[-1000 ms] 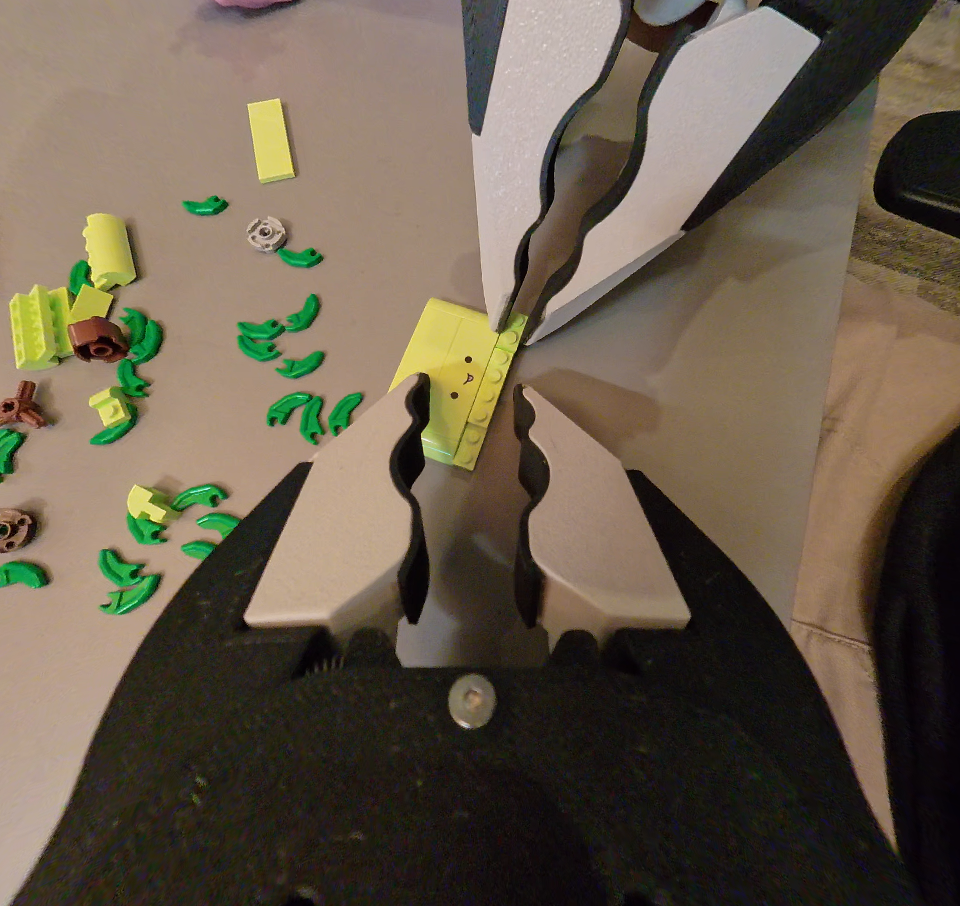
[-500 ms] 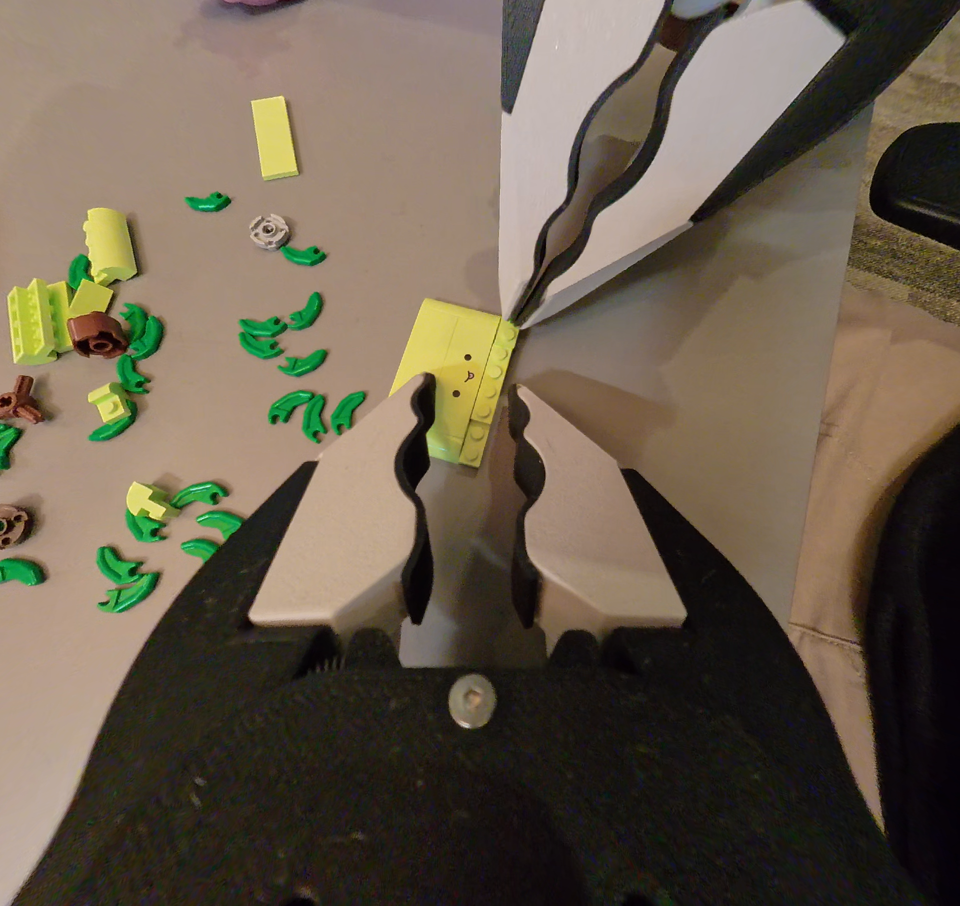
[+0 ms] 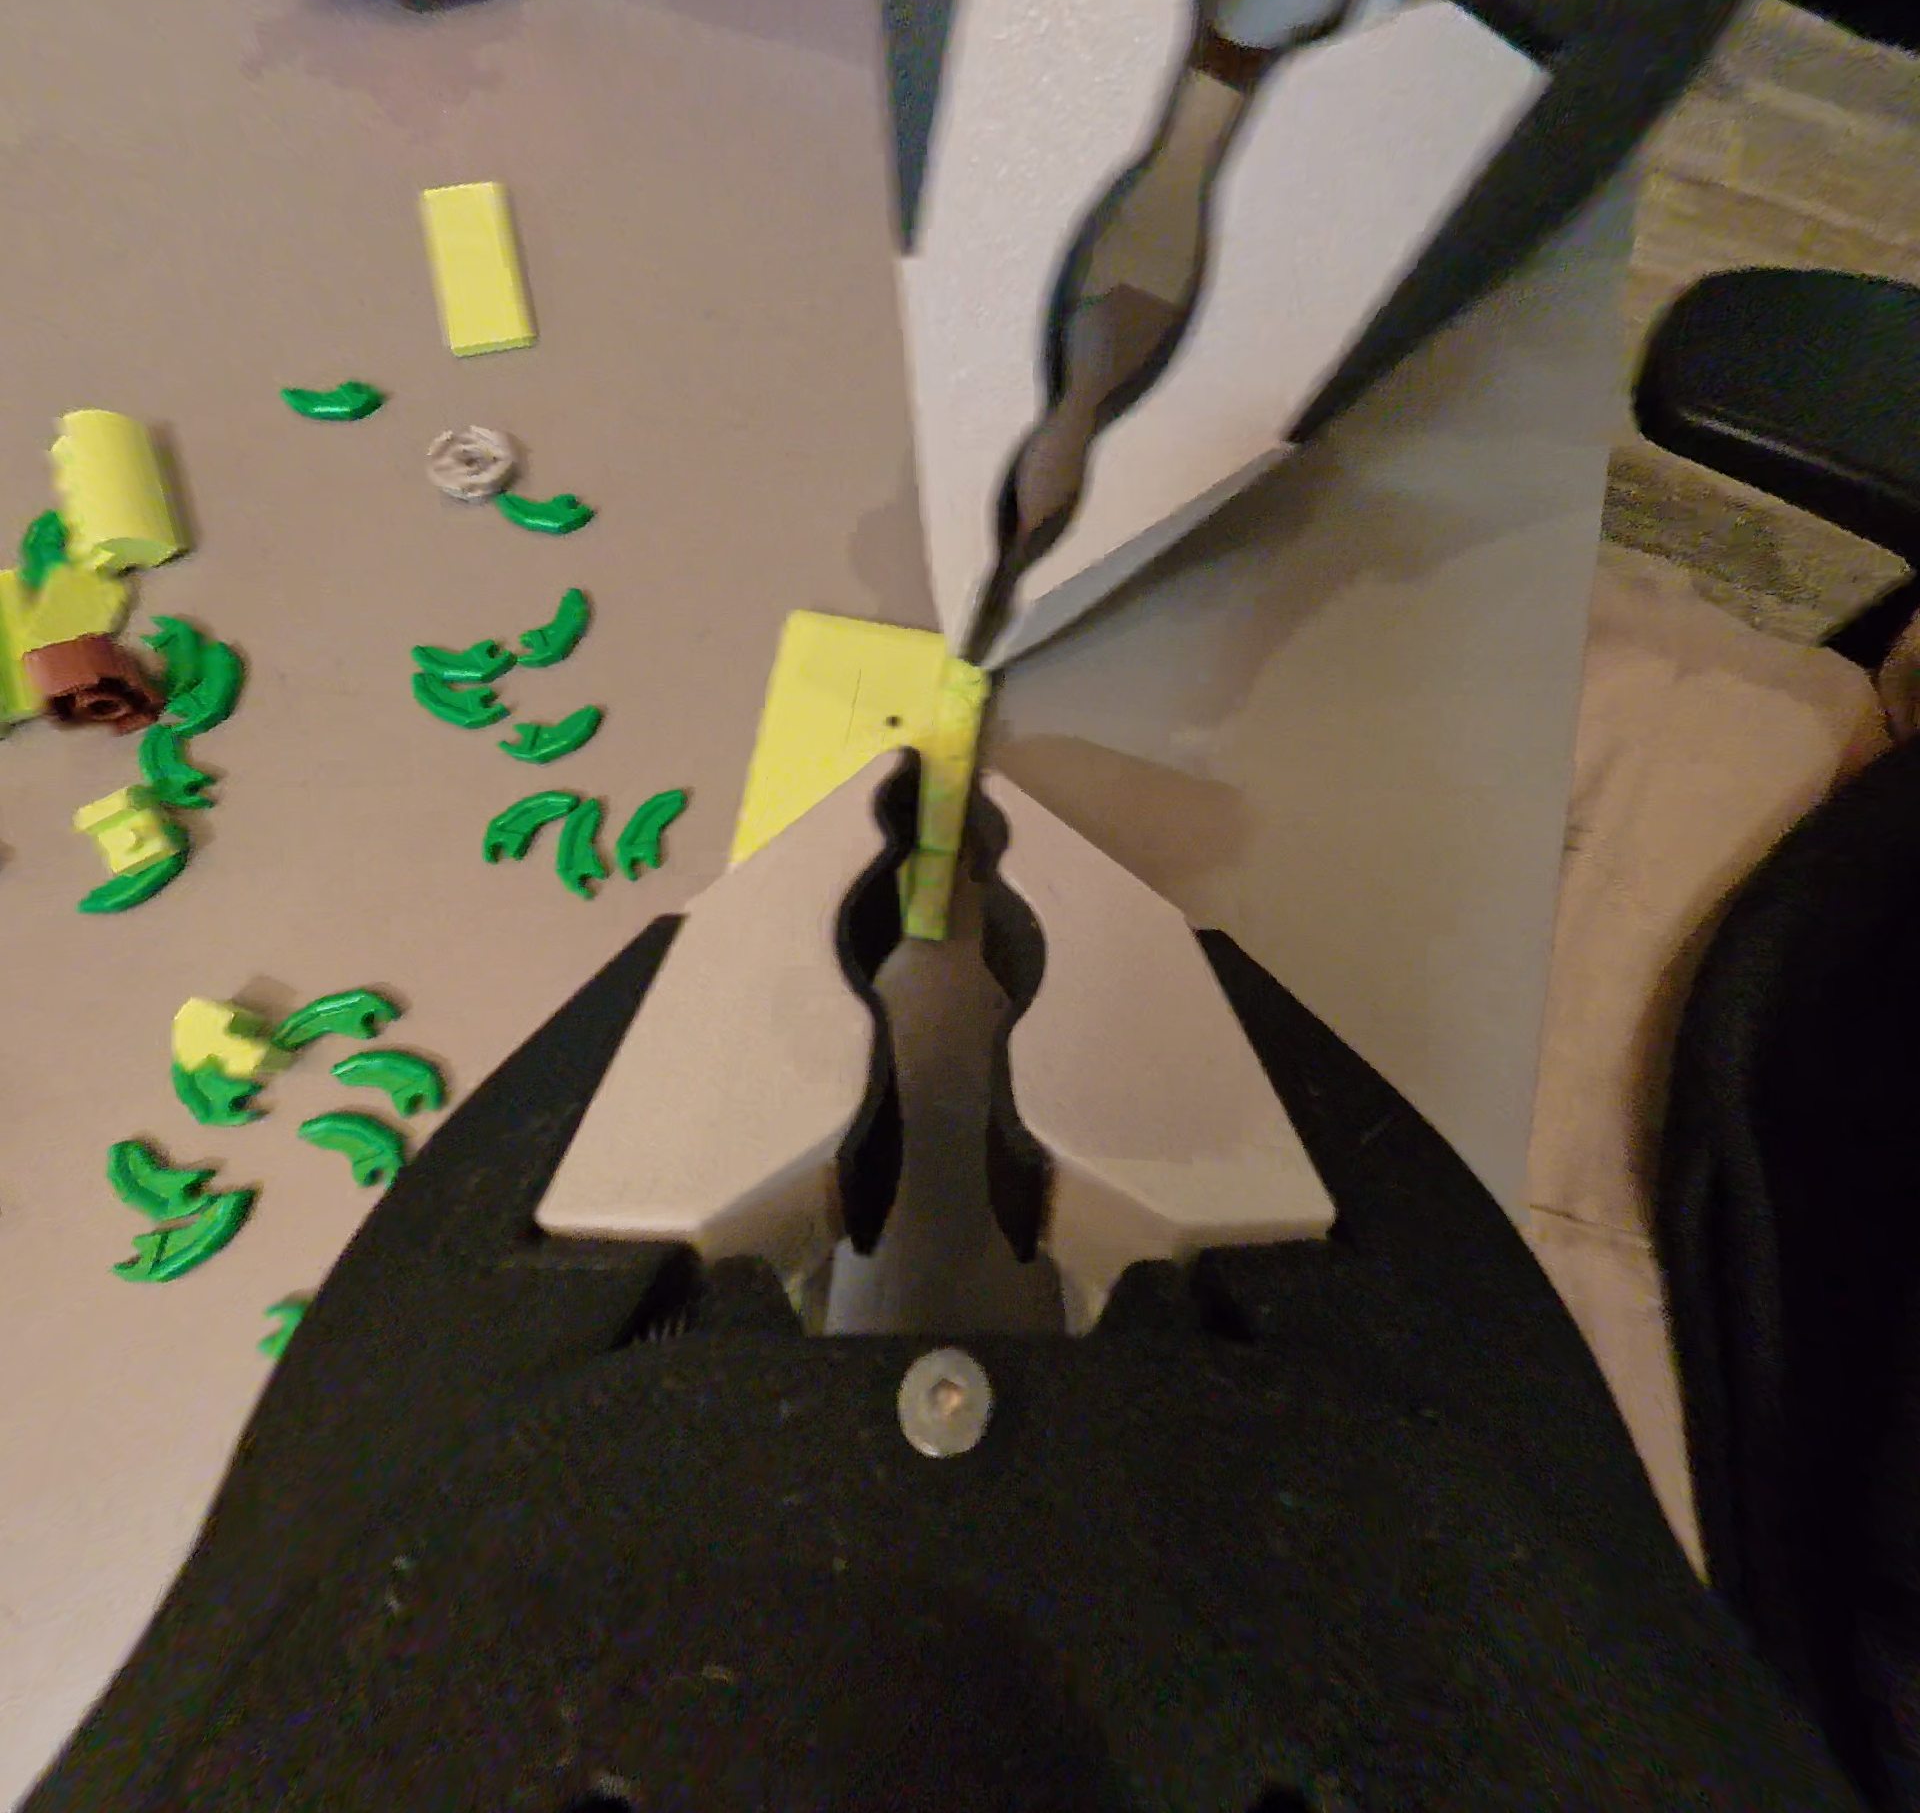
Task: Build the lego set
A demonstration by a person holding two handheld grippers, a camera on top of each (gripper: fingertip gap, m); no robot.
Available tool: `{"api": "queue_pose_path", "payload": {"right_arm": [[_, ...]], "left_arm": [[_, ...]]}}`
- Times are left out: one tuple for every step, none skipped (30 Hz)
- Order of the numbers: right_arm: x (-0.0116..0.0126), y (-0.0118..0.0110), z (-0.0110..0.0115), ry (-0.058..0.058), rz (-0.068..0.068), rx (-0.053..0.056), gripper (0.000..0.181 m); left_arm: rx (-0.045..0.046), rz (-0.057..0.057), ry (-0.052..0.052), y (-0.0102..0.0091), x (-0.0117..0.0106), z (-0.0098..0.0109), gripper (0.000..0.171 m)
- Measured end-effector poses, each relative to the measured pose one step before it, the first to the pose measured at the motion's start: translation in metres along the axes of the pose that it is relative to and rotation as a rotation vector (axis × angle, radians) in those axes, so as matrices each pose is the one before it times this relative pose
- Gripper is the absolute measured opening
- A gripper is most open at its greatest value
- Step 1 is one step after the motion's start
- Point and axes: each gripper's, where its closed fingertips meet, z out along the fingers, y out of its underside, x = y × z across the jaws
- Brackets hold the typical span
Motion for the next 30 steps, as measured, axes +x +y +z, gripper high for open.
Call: {"api": "queue_pose_path", "payload": {"right_arm": [[0.00049,-0.00019,0.00027,-0.01,0.0096,-0.0095,0.0],[0.0007,-0.0002,0.00024,-0.0104,0.0073,-0.0107,0.0],[0.00078,-0.00022,0.00029,-0.0103,0.0057,-0.0096,0.0],[0.00034,-0.0002,0.00023,-0.0136,0.0069,-0.0089,0.0],[0.00034,-0.00006,0.00012,-0.0171,0.0093,-0.008,0.0],[0.00003,-0.00009,-0.00006,-0.0206,0.0138,-0.0081,0.0],[-0.00005,-0.00002,0.0,-0.0205,0.0116,-0.0097,0.0],[-0.00012,-0.00005,0.00005,-0.0163,0.0055,-0.0111,0.0],[-0.00003,0.0,0.0,-0.0111,0.0011,-0.0115,0.0],[-0.00001,0.00004,0.00008,-0.0069,0.0009,-0.0115,0.0],[-0.00015,0.00006,0.00007,-0.0049,0.0014,-0.0108,0.0],[-0.00014,0.00012,0.00005,-0.0033,0.0012,-0.0088,0.0],[0.00004,0.00003,0.0,-0.0021,0.0018,-0.0064,0.0],[-0.00005,0.00002,0.00011,-0.0028,0.0032,-0.005,0.0],[0.00004,0.00001,0.00001,-0.0032,0.0026,-0.0041,0.0],[0.00005,-0.00009,-0.00005,-0.0032,0.0011,-0.0033,0.0],[0.00008,0.0001,0.00007,-0.0042,0.0022,-0.0029,0.0],[0.00007,-0.00008,0.00001,-0.0053,0.0037,-0.003,0.0],[-0.00002,-0.00003,0.0,-0.0051,0.003,-0.0026,0.0],[-0.00002,0.00003,-0.00001,-0.0045,0.0011,-0.0029,0.0],[0.00001,-0.00002,0.00001,-0.0038,-0.0005,-0.0033,0.0],[0.00002,-0.00006,0.00002,-0.0041,0.0006,-0.0028,0.0],[0.00001,0.00006,0.00004,-0.0064,0.003,-0.0023,0.0],[0.00007,-0.00003,0.00003,-0.0085,0.0038,-0.0011,0.0],[0.00011,-0.00001,0.0,-0.0101,0.0041,0.0005,0.0],[0.00004,-0.00005,-0.00004,-0.0113,0.0073,0.0016,0.0],[-0.00003,0.00005,-0.00006,-0.0108,0.0073,0.0031,0.0],[0.00028,-0.00002,0.00003,-0.007,0.0027,0.0028,0.0],[0.00129,-0.00005,0.00047,0.0029,-0.0025,0.0019,0.0],[0.00025,0.00038,0.0002,-0.0037,0.0027,-0.0023,0.0]], "left_arm": [[-0.00919,0.0151,0.0038,0.00107,0.00208,0.00098,0.002],[0.00069,0.0095,-0.0133,-0.00011,-0.00055,-0.00007,0.002],[-0.00027,0.0071,-0.0147,-0.00001,-0.00093,-0.00001,0.002],[-0.00072,0.0077,-0.0111,0.00005,-0.00049,0.00008,0.002],[-0.00061,0.0055,-0.006,0.00009,-0.00013,0.00013,0.002],[-0.00024,0.0014,-0.0006,0.00006,0.00014,-0.00004,0.002],[0.00048,-0.002,0.0048,-0.00001,0.00032,-0.00005,0.003],[0.00163,-0.0007,0.0117,-0.00019,0.00124,-0.00026,0.005],[0.00367,0.0054,0.0189,-0.00038,0.00263,-0.0005,0.011],[0.00881,0.0096,0.01,-0.00087,0.00213,-0.00096,0.018],[0.0201,0.0048,-0.008,-0.0024,-0.00047,-0.00201,0.026],[0.02733,-0.0027,-0.0171,-0.00332,-0.00246,-0.00261,0.035],[0.02619,-0.0106,-0.0285,-0.00327,-0.0048,-0.00242,0.043],[0.01167,-0.0169,-0.0262,-0.00146,-0.00504,-0.001,0.045],[-0.008,-0.017,-0.0136,0.00101,-0.00354,0.00076,0.048],[-0.02005,-0.0108,-0.0011,0.00234,-0.00117,0.00204,0.05],[-0.02498,-0.0017,0.0043,0.00287,0.00033,0.00263,0.049],[-0.02968,0.0022,-0.0055,0.00342,-0.00042,0.00308,0.049],[-0.02601,0.0082,-0.0108,0.00295,-0.00036,0.00265,0.049],[0.00009,0.0161,-0.017,-0.00035,-0.00056,0.00051,0.048],[-0.00592,0.0092,-0.0157,0.00065,-0.00082,0.00045,0.047],[-0.00272,0.0068,-0.01,0.0003,-0.00041,0.00026,0.046],[-0.00192,0.0043,-0.0065,0.00017,-0.00024,0.00035,0.046],[-0.00142,0.0012,-0.0039,0.0001,-0.00035,0.00013,0.045],[-0.00021,-0.0001,-0.0007,0.0001,-0.00009,0.00005,0.045],[0.00014,-0.0015,0.0013,-0.00007,0.00008,-0.00007,0.045],[0.00063,-0.0039,0.0028,-0.00013,-0.00014,0.00001,0.044],[0.0011,-0.0056,0.0031,-0.00005,-0.00016,-0.00012,0.044],[0.00105,-0.0051,0.0033,-0.00011,-0.00018,-0.00005,0.043],[0.00084,-0.0036,0.0023,-0.00012,-0.00013,-0.00005,0.043]]}}
